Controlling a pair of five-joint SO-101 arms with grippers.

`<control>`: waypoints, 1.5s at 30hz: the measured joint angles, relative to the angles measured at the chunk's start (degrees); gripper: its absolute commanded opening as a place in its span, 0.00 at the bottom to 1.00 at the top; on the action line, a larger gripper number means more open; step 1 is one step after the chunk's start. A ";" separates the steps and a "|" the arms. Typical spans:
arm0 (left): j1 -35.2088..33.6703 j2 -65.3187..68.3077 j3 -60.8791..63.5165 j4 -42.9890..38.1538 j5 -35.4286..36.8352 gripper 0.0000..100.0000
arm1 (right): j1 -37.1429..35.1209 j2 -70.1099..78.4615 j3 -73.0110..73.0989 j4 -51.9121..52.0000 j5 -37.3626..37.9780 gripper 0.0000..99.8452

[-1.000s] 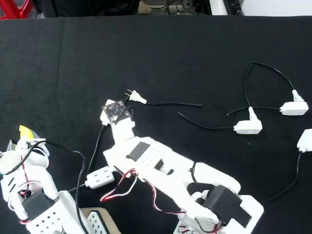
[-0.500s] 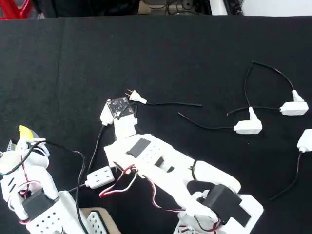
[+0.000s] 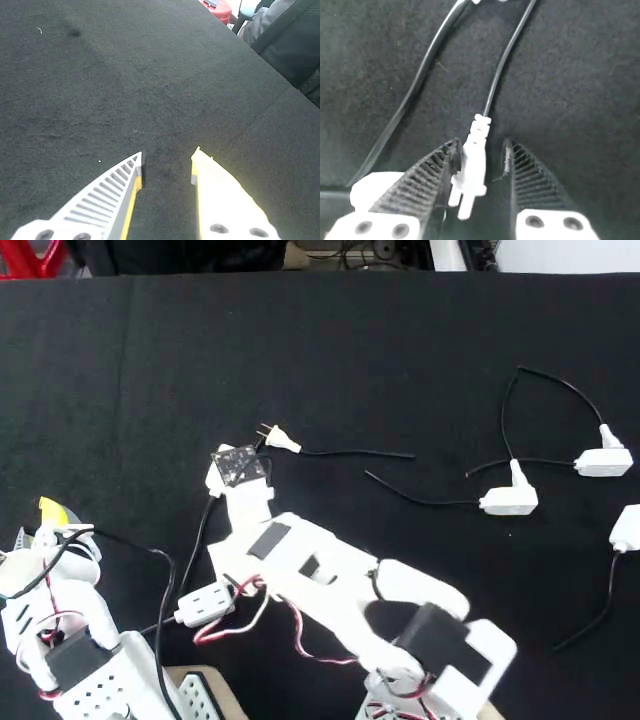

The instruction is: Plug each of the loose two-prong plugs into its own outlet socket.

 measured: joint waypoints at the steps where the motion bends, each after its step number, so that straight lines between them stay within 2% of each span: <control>1: 0.00 0.00 0.00 0.00 0.00 0.17 | 0.00 0.62 -0.53 0.09 0.00 0.06; 4: 0.00 0.00 0.00 0.00 0.00 0.17 | 0.53 1.85 -1.76 2.11 0.00 0.01; 21: 0.00 0.00 0.00 0.00 0.00 0.17 | 1.76 1.58 -5.71 12.48 1.58 0.01; 23: 0.00 0.00 0.00 0.00 0.00 0.17 | 5.89 -0.44 -5.71 13.27 6.24 0.01; 28: 0.00 0.00 0.00 0.00 0.00 0.17 | 21.98 -4.57 -6.95 19.25 25.05 0.01; 30: 0.00 0.00 0.00 0.00 0.00 0.17 | 24.00 -4.75 -7.03 22.07 32.00 0.01; 32: 0.00 0.00 0.00 0.00 0.00 0.17 | 22.68 -4.84 -7.03 23.03 35.43 0.01; 34: 0.00 0.00 0.00 0.00 0.00 0.17 | 21.19 -4.84 -7.03 23.03 35.69 0.03; 40: 0.00 0.00 0.00 0.00 0.00 0.17 | 18.37 -0.09 -7.03 18.02 32.44 0.20; 45: 0.00 0.00 0.00 0.00 0.00 0.17 | 18.29 2.46 -10.99 17.93 29.71 0.18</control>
